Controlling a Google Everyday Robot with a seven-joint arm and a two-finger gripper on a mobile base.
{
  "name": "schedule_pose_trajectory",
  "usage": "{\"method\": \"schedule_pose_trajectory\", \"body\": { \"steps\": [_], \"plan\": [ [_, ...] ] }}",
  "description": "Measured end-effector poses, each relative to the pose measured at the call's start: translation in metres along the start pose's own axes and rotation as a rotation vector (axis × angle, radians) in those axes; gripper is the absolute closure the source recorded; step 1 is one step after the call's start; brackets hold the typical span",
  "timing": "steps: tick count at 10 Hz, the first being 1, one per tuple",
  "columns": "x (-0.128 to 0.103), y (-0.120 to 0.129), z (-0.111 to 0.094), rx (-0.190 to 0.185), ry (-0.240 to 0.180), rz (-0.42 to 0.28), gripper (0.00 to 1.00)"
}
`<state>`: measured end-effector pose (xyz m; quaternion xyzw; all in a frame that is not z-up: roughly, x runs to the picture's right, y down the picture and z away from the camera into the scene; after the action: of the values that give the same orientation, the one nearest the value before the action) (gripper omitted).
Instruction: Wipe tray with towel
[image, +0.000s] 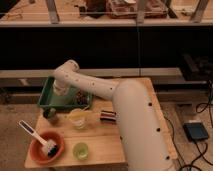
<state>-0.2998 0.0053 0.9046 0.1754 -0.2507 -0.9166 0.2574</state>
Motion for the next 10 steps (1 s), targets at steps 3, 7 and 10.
{"method": "schedule_pose_trajectory", "body": {
  "steps": [3,7,10],
  "plan": [
    [-0.003,-0.003,0.014,0.033,-0.013,-0.009,1.0],
    [-0.018,-0.006,0.014,0.07,-0.042,-0.034,1.0],
    [-0.028,-0.018,0.017,0.095,-0.062,-0.052,1.0]
  ]
}}
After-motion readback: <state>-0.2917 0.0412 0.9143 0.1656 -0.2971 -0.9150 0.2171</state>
